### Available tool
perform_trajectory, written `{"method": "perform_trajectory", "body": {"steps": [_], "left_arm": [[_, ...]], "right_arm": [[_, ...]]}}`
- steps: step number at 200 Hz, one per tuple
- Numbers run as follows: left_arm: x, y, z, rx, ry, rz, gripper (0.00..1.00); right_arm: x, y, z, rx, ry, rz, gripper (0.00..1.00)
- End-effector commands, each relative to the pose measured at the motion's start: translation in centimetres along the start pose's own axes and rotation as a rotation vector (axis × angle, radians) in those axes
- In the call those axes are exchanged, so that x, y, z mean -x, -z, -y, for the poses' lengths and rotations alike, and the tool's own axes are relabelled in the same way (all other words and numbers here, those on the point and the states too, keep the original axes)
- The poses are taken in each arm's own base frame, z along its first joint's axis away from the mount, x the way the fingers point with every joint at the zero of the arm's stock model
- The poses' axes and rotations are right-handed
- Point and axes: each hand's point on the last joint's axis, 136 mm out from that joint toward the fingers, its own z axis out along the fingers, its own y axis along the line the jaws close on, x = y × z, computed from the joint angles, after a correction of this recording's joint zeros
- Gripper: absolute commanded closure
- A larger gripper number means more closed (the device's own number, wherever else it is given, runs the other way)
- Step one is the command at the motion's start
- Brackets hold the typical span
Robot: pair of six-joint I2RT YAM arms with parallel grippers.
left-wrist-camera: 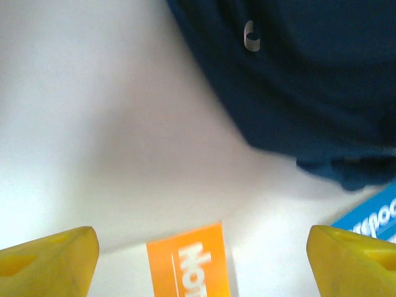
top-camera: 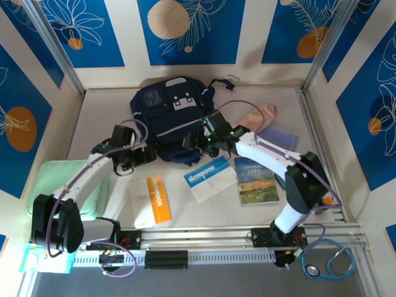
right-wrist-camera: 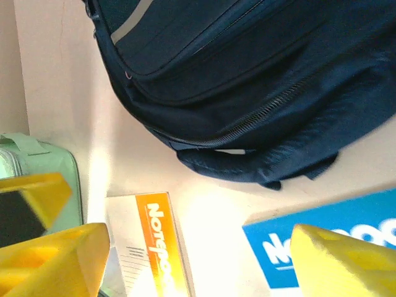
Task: Pack the student bag
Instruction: Unzip the student bag at the top-center of the table, then move the book to the bottom-center of the table.
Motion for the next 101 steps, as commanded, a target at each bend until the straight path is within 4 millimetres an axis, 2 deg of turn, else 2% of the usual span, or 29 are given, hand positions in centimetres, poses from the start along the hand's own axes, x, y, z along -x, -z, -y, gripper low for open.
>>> {"method": "perform_trajectory", "body": {"steps": [1, 19, 50, 101], "left_arm": [[-3.7, -0.6, 1.3, -0.055, 0.052, -0.077, 0.13], [-6.2, -1.4, 1.1, -0.021, 0.055, -0.124, 0.13], [-9.1, -2.4, 0.8, 0.004, 0.08, -0.178, 0.17], [-11.8, -4.3, 1.0, 0.071, 0.097, -0.217, 0.38]], "right_arm": [[-1.5, 0.5, 3.8, -0.126, 0.063, 0.003, 0.21], [-2.5, 0.4, 3.8, -0.109, 0.098, -0.015, 0.21], [-4.2, -1.0, 3.7, -0.113, 0.126, -0.059, 0.21], [-4.9, -2.2, 3.7, -0.12, 0.13, -0.065, 0.23]]}}
